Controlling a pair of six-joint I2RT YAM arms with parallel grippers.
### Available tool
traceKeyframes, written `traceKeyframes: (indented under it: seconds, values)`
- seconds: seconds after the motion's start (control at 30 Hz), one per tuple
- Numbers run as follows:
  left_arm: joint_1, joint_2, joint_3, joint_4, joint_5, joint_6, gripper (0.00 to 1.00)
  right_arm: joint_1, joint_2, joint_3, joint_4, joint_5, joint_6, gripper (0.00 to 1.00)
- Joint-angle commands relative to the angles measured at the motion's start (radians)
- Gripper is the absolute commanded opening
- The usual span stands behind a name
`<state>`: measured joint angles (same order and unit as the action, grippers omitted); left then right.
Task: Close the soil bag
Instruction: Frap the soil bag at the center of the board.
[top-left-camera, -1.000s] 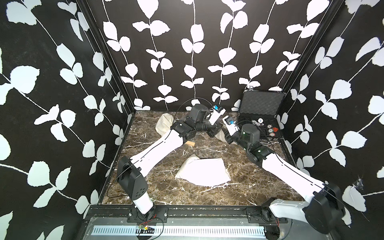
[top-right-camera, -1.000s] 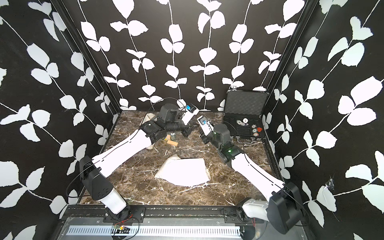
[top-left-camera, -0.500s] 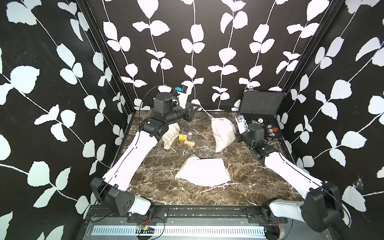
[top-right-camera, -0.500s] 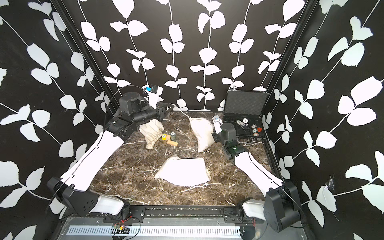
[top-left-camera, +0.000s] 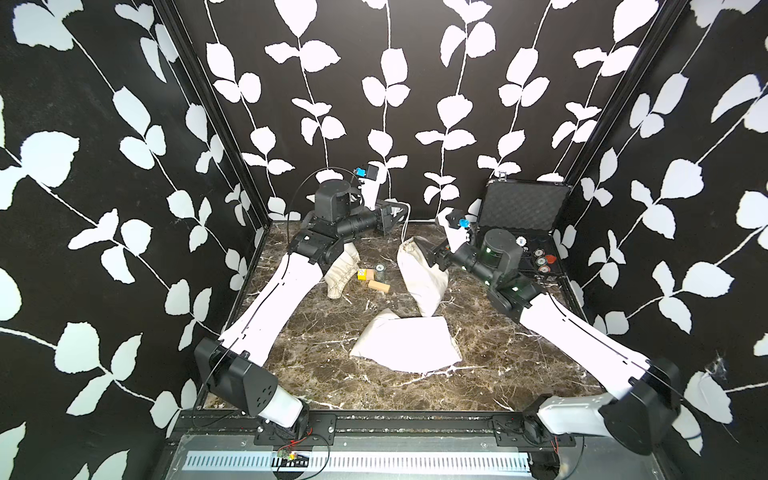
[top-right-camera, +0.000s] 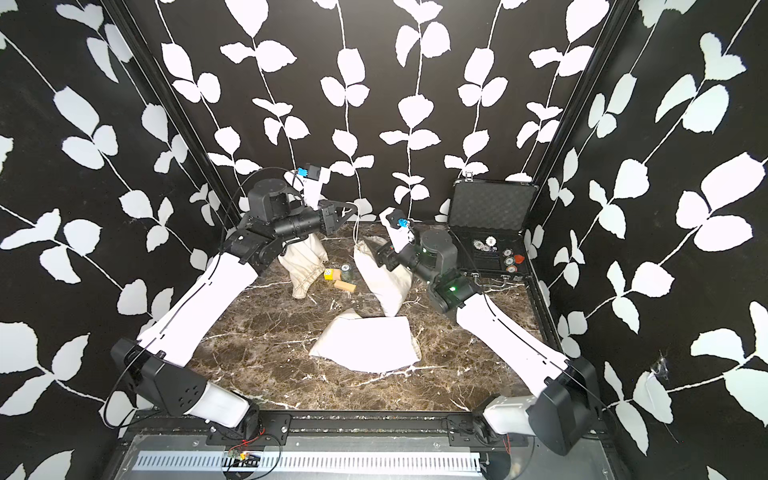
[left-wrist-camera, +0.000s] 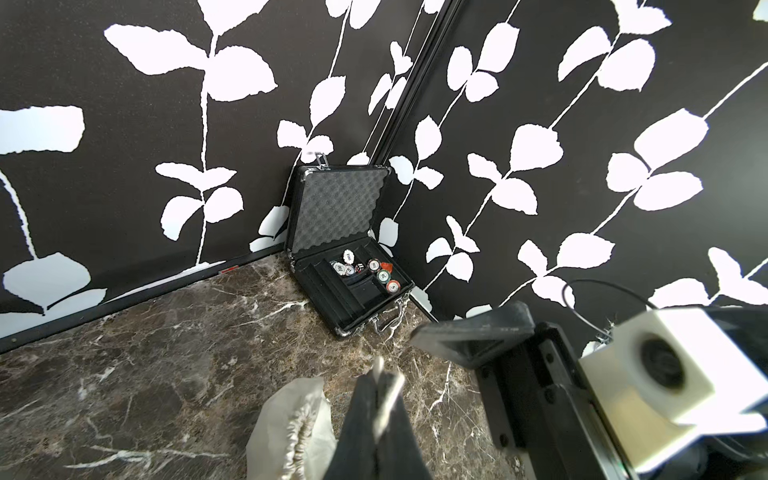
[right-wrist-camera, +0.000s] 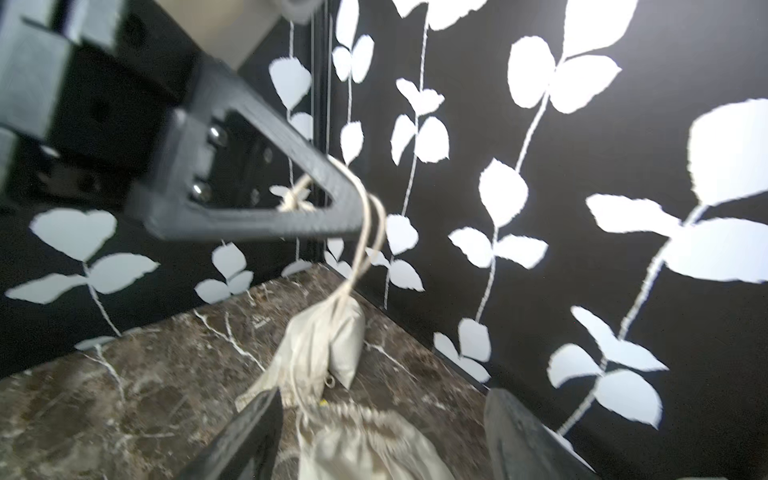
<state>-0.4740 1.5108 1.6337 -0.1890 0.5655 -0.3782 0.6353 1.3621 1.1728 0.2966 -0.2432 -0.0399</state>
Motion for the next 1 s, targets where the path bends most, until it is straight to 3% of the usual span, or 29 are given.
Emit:
traceKeyframes:
  seconds: [0.0,0.17,0.2,0.3,0.37,0.5,0.67,0.97]
  values:
    - [0.007,-0.048,0.008,0.042,0.006,-0.018,0.0,0.015,0.086,0.077,0.073,-0.078,0.082,0.77]
    - [0.006,-0.059,0.014,0.036,-0.006,-0.015,0.0,0.019,0.162,0.185,0.022,-0.105,0.089,0.64]
    - [0.007,-0.062,0.017,0.033,-0.01,-0.014,0.0,0.021,0.169,0.191,0.015,-0.089,0.086,0.59]
    - [0.007,-0.08,0.029,0.029,-0.022,-0.014,0.0,0.015,0.204,0.217,-0.1,0.059,0.028,0.28]
    - [0.017,-0.102,0.044,0.03,-0.038,-0.019,0.0,-0.005,0.23,0.216,-0.18,0.165,-0.023,0.17]
    - [0.088,-0.145,0.061,0.069,-0.061,-0.115,0.0,-0.09,0.287,0.105,-0.226,0.28,-0.072,0.13]
    - [0.107,-0.145,0.13,0.055,-0.064,-0.125,0.0,-0.184,0.314,0.006,-0.248,0.38,-0.088,0.15]
    - [0.151,-0.174,0.229,-0.008,-0.107,-0.074,0.0,-0.218,0.091,0.106,-0.441,0.494,-0.202,0.14]
